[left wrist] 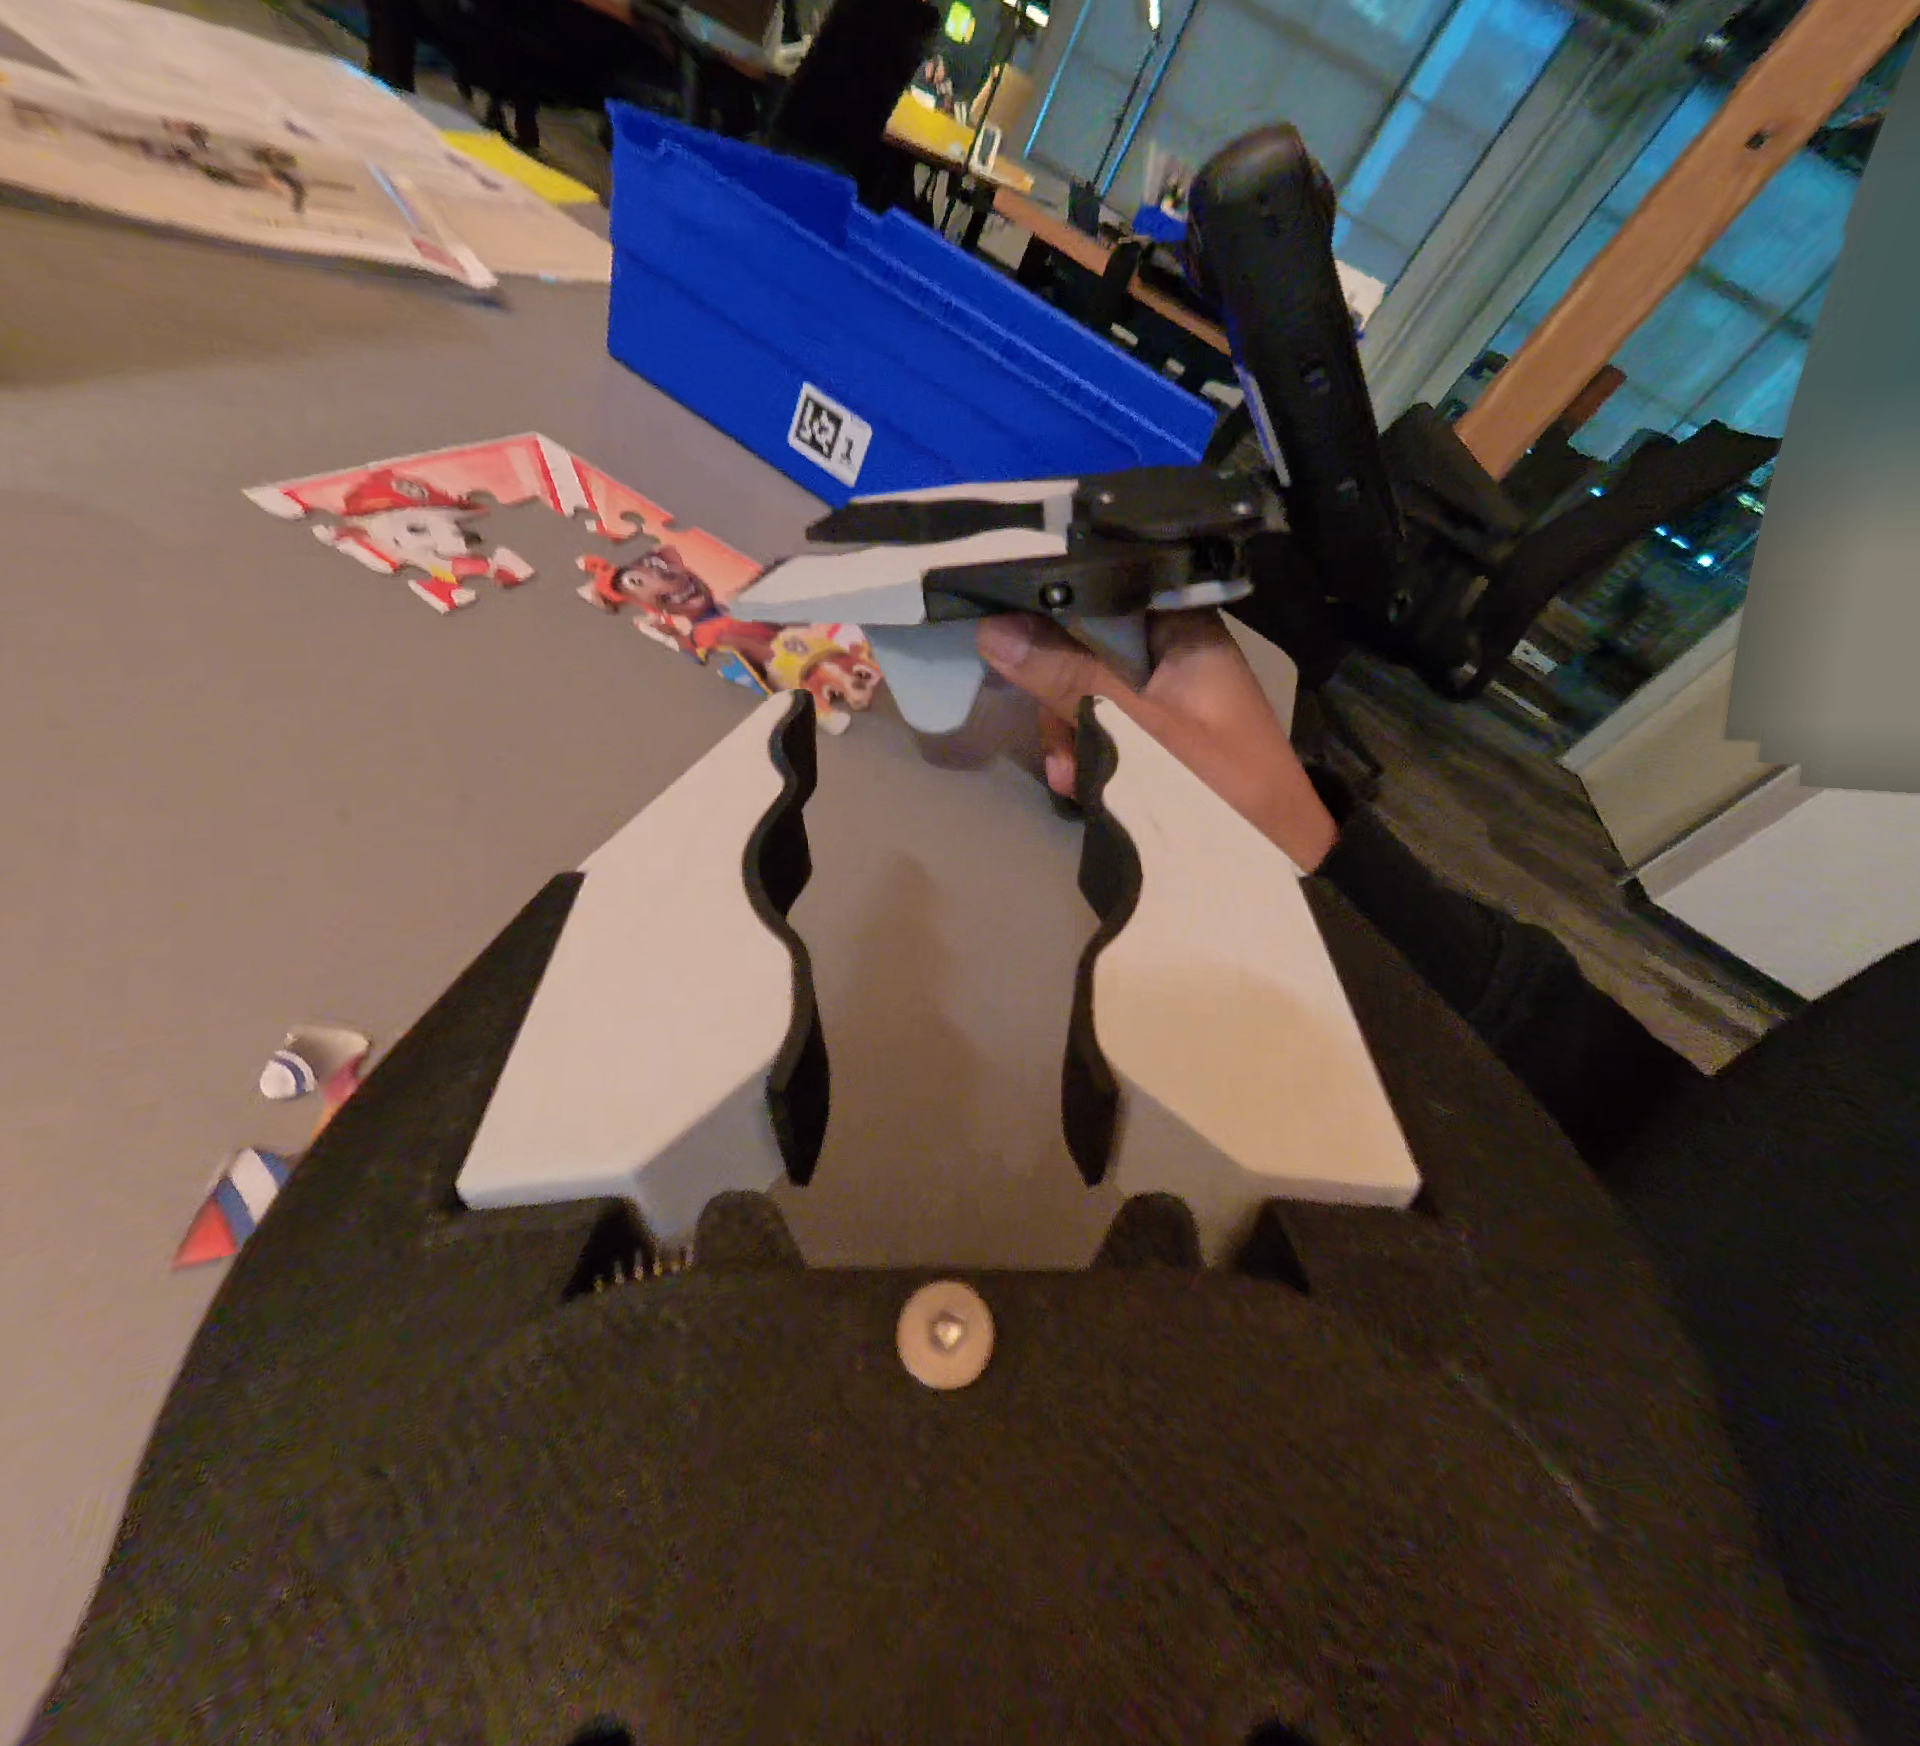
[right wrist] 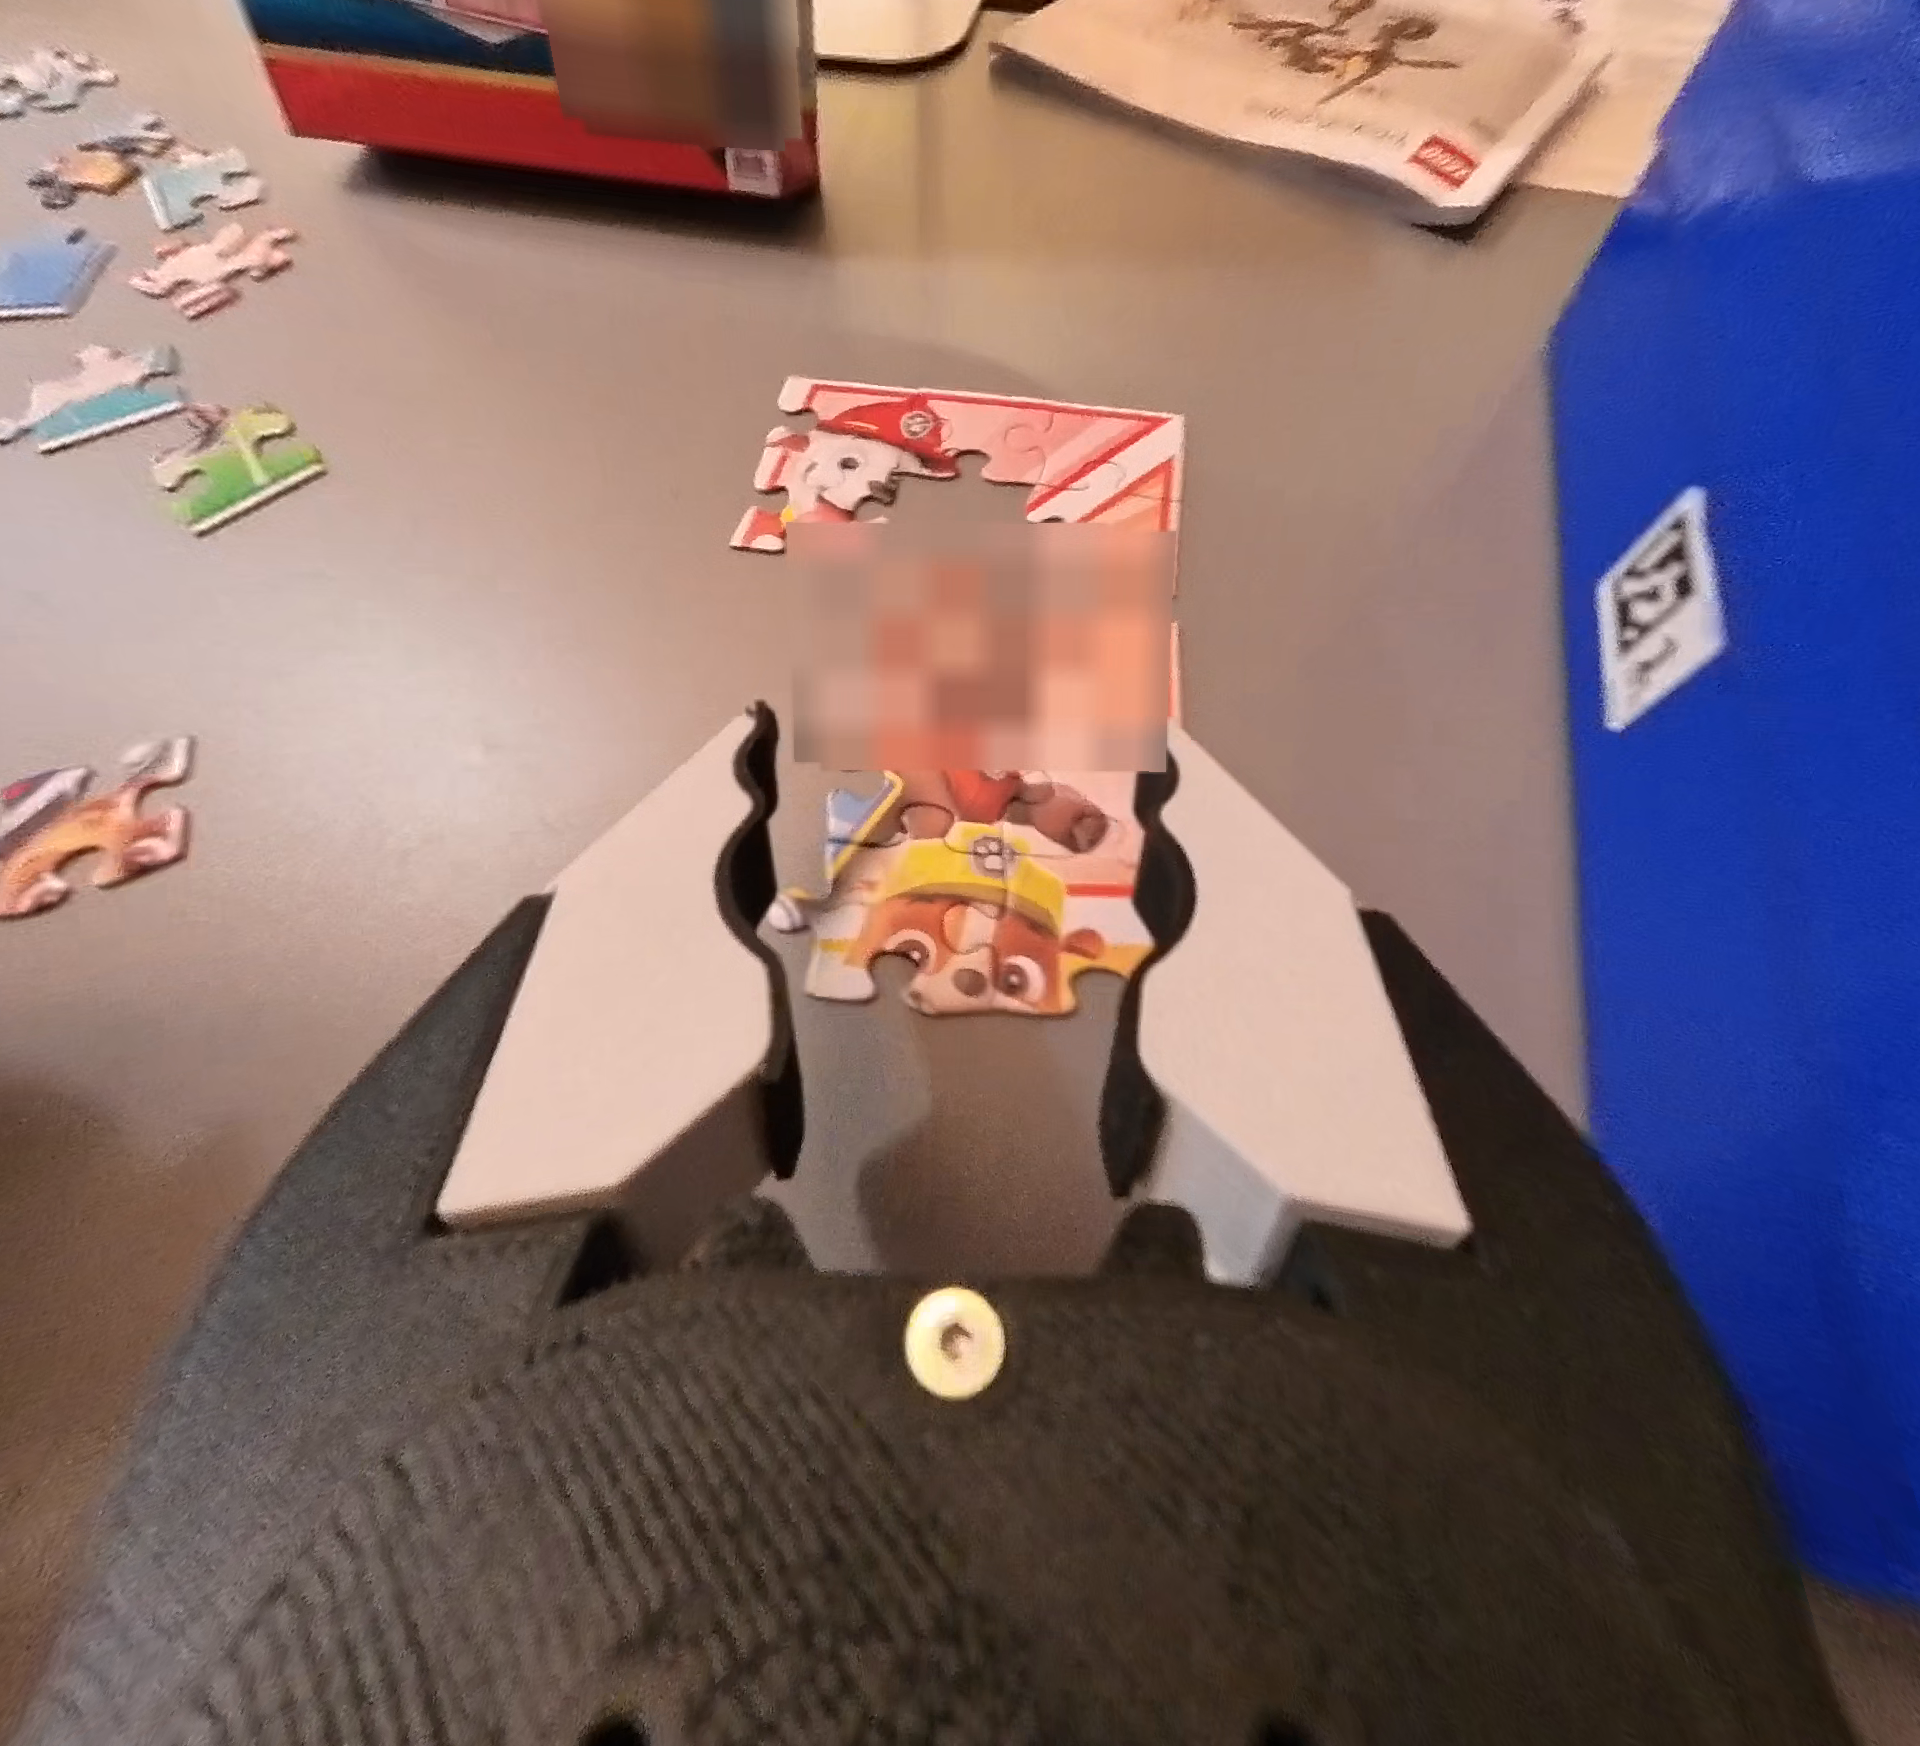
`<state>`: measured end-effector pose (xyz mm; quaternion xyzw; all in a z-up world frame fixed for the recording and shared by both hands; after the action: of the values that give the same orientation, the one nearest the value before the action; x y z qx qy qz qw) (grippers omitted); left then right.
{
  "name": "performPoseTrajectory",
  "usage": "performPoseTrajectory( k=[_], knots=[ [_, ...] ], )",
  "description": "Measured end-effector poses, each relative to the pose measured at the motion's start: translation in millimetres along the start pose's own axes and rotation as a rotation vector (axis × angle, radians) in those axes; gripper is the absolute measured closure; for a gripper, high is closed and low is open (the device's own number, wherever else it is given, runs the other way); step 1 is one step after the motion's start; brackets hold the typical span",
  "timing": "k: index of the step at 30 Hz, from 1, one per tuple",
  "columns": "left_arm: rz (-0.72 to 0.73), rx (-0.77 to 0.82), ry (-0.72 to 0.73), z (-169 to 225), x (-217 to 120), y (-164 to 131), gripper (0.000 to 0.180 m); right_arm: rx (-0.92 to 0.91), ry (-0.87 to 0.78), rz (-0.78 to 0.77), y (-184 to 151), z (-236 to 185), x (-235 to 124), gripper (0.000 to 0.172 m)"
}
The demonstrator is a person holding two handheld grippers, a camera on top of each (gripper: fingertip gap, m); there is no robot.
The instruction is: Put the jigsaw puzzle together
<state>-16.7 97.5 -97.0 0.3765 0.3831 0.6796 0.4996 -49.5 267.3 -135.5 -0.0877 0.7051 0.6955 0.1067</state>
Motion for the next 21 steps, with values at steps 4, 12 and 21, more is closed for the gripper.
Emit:
performPoseTrajectory(
  k=[4, 12, 21],
  knots=[
    [0.073, 0.054, -0.010, 1, -1, 4, 0.134, -0.057, -0.067, -0.094, -11, 13, -1, 0.090],
    [0.108, 0.017, -0.036, 2, -5, 6, 0.134, -0.008, -0.012, -0.149, -17, 12, 4, 0.082],
    [0.100, 0.046, -0.045, 5, -5, 5, 0.134, 0.000, 0.006, -0.140, -17, 11, 3, 0.082]
  ],
)
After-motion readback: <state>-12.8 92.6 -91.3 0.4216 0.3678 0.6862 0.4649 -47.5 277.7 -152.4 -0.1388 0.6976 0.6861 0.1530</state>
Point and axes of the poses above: each gripper's, where its closed fingertips meet, x out along the fingers, y out of its top, z = x × y across the jaws, the point moved 5 cm from there along -x, back along the fingers, and after that the axes turned 15 degrees about z, right-handed, at the moved point
